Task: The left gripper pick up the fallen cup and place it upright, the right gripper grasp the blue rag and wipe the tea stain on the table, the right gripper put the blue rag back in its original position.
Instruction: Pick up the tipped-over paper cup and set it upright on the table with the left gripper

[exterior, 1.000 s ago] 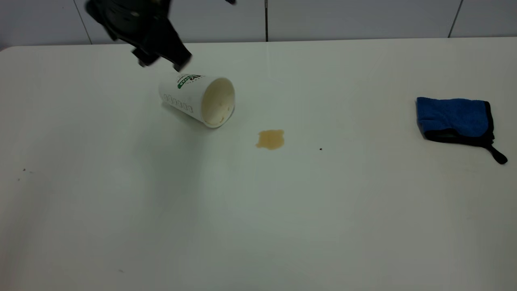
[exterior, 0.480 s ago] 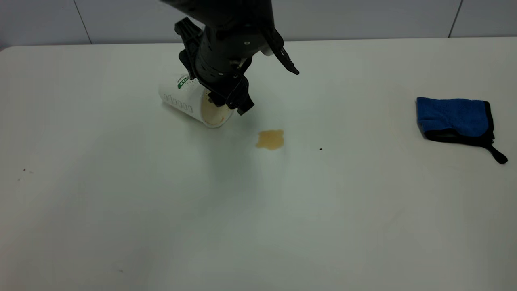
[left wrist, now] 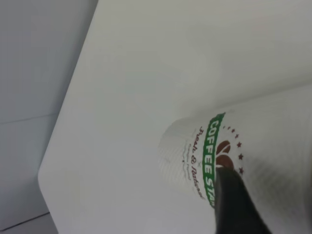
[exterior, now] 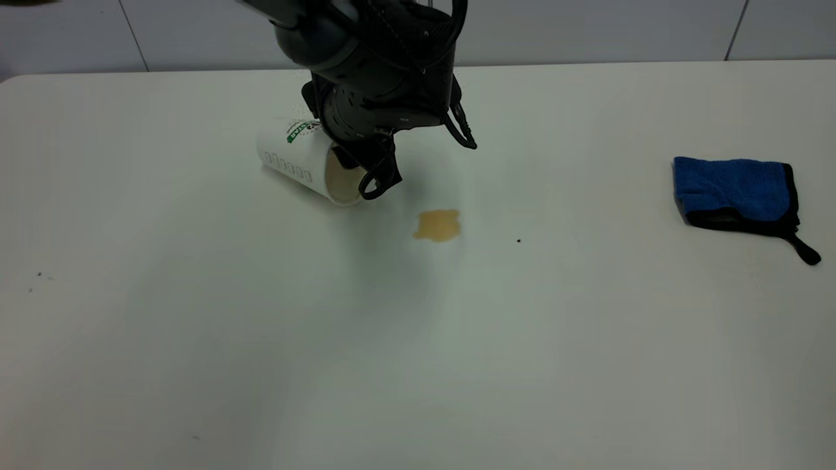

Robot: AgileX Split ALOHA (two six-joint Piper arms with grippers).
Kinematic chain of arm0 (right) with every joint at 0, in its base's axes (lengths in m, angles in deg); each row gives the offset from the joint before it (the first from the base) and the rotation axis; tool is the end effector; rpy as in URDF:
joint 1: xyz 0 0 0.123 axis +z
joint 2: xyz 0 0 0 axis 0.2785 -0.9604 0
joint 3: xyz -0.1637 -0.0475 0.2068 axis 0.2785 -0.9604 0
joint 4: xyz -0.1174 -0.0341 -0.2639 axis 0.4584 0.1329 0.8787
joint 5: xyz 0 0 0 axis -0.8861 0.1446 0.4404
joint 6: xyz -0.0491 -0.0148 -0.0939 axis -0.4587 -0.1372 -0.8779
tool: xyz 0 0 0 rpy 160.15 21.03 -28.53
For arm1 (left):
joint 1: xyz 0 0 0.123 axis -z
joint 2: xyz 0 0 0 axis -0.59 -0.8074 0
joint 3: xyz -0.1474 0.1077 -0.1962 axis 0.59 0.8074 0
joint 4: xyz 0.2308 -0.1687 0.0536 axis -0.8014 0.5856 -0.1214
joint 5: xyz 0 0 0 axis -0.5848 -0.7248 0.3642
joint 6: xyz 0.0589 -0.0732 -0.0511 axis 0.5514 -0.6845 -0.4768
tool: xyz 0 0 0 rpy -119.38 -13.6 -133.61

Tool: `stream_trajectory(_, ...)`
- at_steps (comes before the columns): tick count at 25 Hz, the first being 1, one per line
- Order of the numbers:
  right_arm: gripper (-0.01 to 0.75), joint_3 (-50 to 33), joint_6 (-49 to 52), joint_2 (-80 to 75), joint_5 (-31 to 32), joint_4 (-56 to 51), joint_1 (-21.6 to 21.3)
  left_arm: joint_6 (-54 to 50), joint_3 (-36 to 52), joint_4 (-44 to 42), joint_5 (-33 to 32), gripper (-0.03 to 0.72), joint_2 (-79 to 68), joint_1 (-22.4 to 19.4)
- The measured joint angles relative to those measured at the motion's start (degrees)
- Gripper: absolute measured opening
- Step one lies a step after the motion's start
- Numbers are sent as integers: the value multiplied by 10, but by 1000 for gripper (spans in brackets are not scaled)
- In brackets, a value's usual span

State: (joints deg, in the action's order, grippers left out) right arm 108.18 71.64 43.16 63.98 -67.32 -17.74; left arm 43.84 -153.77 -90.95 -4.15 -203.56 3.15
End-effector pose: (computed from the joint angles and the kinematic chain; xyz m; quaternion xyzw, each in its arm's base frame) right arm 0.0593 -0.0017 0.2743 0.0119 0.8720 -0.0067 0.4894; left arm 0.4389 -0.2719 -0.0261 0.4190 0.8137 0.2941 0.2752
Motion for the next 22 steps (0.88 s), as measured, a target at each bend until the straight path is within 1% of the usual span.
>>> stream_trajectory(2, 590, 0, 0, 0, 0, 0, 0, -3, 0, -4, -3, 240, 0, -3)
stream_trajectory(4, 590, 0, 0, 0, 0, 0, 0, -4, 0, -6, -9, 93, 0, -5)
stream_trajectory(6, 590, 0, 0, 0, 0, 0, 0, -3, 0, -10, -19, 41, 3, -5)
stream_trajectory(8, 590, 0, 0, 0, 0, 0, 0, 3, 0, 0, -29, 20, 19, -5)
stream_trajectory(10, 590, 0, 0, 0, 0, 0, 0, 12, 0, 33, -29, 10, 55, -5)
stream_trajectory(14, 590, 0, 0, 0, 0, 0, 0, 53, 0, 139, -14, 9, 153, -22)
stream_trajectory(17, 590, 0, 0, 0, 0, 0, 0, 110, 0, 265, 1, 9, 211, -66)
stream_trajectory(20, 590, 0, 0, 0, 0, 0, 0, 202, 0, 434, 15, 9, 233, -126)
stream_trajectory(22, 590, 0, 0, 0, 0, 0, 0, 280, 0, 545, 21, 9, 231, -164)
